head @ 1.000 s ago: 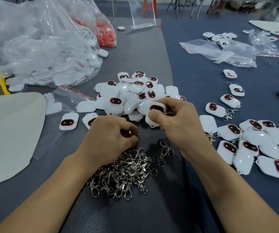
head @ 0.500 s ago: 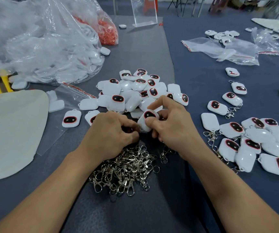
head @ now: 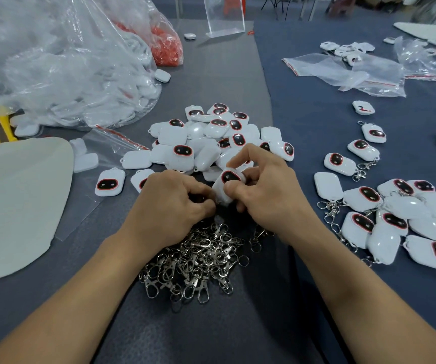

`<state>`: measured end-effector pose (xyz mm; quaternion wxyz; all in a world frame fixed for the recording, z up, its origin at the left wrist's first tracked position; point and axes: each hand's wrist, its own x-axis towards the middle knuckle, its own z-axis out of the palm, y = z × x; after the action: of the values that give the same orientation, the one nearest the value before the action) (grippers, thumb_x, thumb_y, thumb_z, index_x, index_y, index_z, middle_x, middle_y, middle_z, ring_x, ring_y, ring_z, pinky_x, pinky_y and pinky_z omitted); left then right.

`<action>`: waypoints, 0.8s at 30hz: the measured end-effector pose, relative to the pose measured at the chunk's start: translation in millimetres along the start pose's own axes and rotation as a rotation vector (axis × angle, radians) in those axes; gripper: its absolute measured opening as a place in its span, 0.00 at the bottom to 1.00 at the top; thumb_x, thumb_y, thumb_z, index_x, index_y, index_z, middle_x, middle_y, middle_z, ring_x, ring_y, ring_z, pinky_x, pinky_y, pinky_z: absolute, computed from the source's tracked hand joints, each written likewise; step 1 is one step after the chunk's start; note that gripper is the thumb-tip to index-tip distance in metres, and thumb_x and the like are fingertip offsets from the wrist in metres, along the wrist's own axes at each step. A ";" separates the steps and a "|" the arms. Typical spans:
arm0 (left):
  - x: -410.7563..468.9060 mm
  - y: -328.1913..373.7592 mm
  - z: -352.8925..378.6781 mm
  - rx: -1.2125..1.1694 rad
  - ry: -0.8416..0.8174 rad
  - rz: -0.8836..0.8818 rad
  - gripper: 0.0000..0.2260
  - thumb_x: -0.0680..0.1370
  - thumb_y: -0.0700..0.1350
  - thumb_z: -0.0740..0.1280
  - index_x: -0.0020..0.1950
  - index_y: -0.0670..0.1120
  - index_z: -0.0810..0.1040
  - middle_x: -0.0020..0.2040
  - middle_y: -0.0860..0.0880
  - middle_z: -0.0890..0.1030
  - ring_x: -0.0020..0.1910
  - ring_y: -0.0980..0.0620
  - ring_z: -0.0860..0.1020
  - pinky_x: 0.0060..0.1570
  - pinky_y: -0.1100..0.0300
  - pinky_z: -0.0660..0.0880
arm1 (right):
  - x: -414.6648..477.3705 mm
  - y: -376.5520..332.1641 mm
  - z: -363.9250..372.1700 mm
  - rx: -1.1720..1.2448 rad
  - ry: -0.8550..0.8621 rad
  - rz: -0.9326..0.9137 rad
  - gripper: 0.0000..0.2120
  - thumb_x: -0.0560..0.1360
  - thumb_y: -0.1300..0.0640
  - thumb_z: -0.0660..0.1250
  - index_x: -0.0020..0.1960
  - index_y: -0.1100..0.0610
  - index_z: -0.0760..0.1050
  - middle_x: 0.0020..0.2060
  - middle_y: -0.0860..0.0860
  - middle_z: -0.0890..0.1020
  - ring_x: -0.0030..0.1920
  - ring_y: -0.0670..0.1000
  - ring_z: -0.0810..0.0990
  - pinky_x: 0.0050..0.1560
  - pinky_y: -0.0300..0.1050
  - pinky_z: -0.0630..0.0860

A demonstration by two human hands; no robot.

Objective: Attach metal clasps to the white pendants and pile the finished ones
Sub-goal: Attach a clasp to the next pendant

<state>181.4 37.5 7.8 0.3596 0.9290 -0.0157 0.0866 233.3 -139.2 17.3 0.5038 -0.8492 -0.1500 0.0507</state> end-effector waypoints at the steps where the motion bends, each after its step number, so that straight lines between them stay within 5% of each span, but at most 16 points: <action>1: -0.2 0.3 0.2 0.000 0.003 -0.005 0.07 0.65 0.53 0.71 0.40 0.58 0.87 0.32 0.55 0.82 0.35 0.53 0.79 0.37 0.65 0.72 | 0.2 -0.1 -0.4 0.005 -0.003 0.002 0.11 0.73 0.60 0.73 0.47 0.47 0.75 0.31 0.50 0.84 0.27 0.50 0.80 0.28 0.39 0.74; 6: 0.2 2.2 1.7 -0.010 0.017 -0.025 0.03 0.66 0.54 0.72 0.37 0.62 0.84 0.31 0.54 0.83 0.34 0.52 0.80 0.38 0.61 0.73 | 1.0 -0.5 -0.2 0.030 -0.014 0.024 0.11 0.72 0.62 0.72 0.46 0.48 0.75 0.28 0.50 0.82 0.24 0.48 0.79 0.25 0.36 0.71; 10: -0.7 0.7 2.9 0.013 0.039 -0.018 0.12 0.68 0.48 0.76 0.32 0.65 0.81 0.30 0.56 0.81 0.33 0.56 0.79 0.34 0.70 0.70 | -1.1 1.0 1.1 0.121 -0.013 0.062 0.11 0.71 0.61 0.71 0.44 0.46 0.74 0.26 0.53 0.83 0.24 0.50 0.78 0.27 0.43 0.72; 15: -4.5 0.0 4.1 -0.008 0.112 -0.034 0.06 0.67 0.48 0.76 0.35 0.59 0.84 0.28 0.60 0.80 0.28 0.60 0.77 0.32 0.72 0.70 | -4.5 0.5 7.3 0.238 0.003 0.100 0.11 0.70 0.61 0.70 0.44 0.47 0.73 0.27 0.55 0.83 0.25 0.59 0.80 0.27 0.44 0.74; 20: -2.7 0.1 4.4 -0.230 0.221 -0.043 0.05 0.67 0.46 0.75 0.37 0.57 0.86 0.29 0.57 0.81 0.26 0.63 0.74 0.30 0.73 0.70 | 0.1 -2.2 2.7 0.526 0.011 0.247 0.09 0.75 0.69 0.70 0.50 0.59 0.73 0.29 0.56 0.82 0.25 0.55 0.78 0.24 0.42 0.72; 24: 0.5 0.9 1.7 -0.424 0.170 -0.070 0.10 0.68 0.41 0.80 0.42 0.56 0.87 0.34 0.53 0.85 0.32 0.59 0.79 0.37 0.63 0.77 | 0.4 -6.0 -3.2 0.710 -0.030 0.328 0.09 0.76 0.71 0.68 0.51 0.60 0.73 0.27 0.54 0.81 0.23 0.51 0.77 0.22 0.39 0.71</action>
<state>182.0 35.6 7.2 0.5496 0.8219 0.0288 0.1469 233.1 -139.0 24.1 0.7491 -0.6341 0.0073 0.1916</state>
